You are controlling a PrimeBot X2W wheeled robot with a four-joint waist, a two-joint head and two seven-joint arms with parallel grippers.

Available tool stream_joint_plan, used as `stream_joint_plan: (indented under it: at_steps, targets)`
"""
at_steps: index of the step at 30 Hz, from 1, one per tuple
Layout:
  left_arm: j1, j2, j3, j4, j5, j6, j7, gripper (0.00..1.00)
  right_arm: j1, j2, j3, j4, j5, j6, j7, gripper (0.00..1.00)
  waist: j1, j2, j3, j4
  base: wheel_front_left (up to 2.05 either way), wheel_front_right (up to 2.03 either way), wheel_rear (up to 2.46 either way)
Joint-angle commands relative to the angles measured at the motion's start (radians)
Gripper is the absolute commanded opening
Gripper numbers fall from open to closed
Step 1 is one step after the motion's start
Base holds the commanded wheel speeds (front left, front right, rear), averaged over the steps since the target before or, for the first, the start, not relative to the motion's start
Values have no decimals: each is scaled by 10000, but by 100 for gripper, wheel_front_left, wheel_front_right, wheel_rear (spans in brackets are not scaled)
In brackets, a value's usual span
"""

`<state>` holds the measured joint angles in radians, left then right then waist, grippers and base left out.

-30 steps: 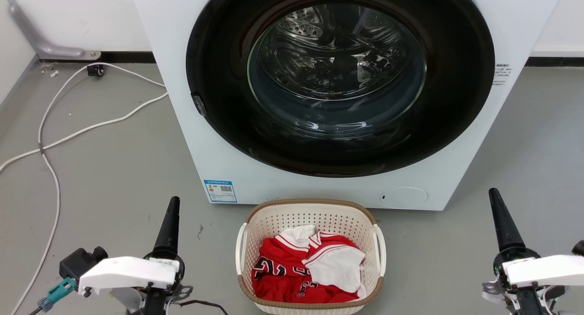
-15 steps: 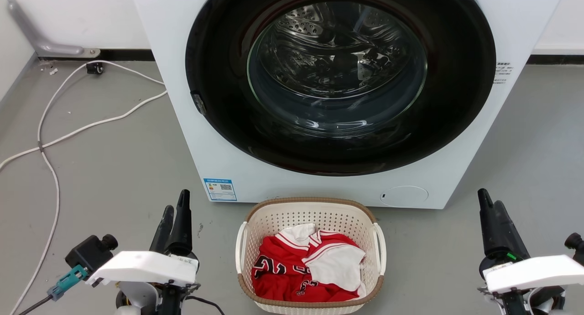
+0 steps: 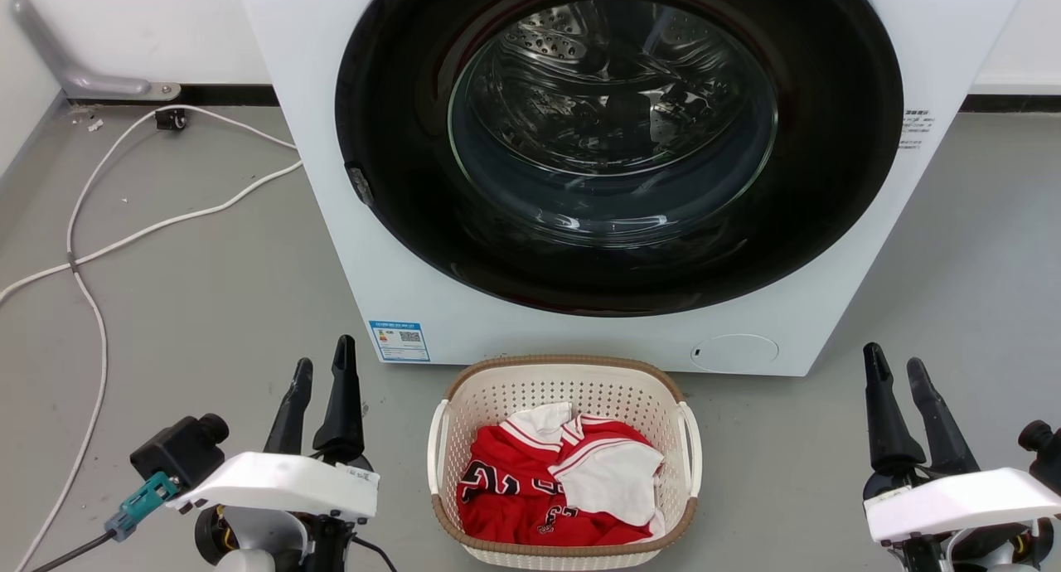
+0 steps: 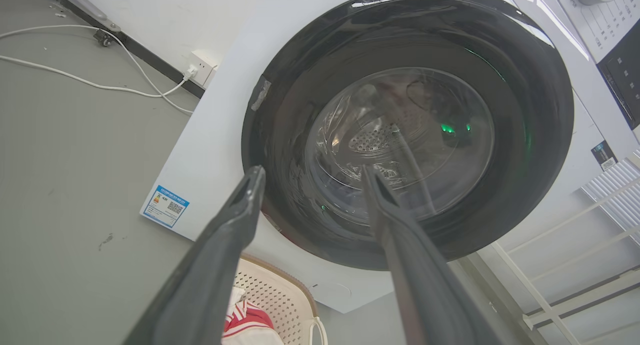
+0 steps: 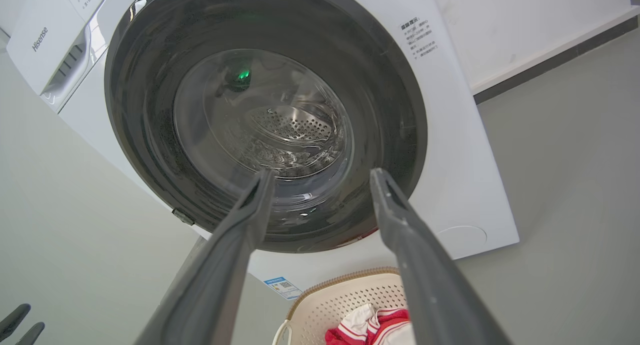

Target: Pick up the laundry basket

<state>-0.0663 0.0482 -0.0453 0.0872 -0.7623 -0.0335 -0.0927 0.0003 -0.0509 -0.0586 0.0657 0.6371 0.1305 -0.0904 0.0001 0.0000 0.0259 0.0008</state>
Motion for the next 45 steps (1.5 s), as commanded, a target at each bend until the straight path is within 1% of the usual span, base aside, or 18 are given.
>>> stream_joint_plan:
  at_steps: [1, 21, 45]
  targets:
    - [-3, 27, -28, -201, 373, 50, -117, 100, -9, -10, 9, -207, -371, 3, -135, 100, -1, 0, 4, 2, 0, 0, 0]
    - [139, 28, -350, -545, 2653, 281, -667, 100, 267, -4, 36, -630, -2682, 2, -698, 100, -1, 0, 119, 10, 0, 0, 0]
    - [305, 28, -599, -741, 4869, 536, -1227, 100, 549, 4, -20, -1017, -5019, 1, -1236, 100, -1, 0, 230, 2, 0, 0, 0]
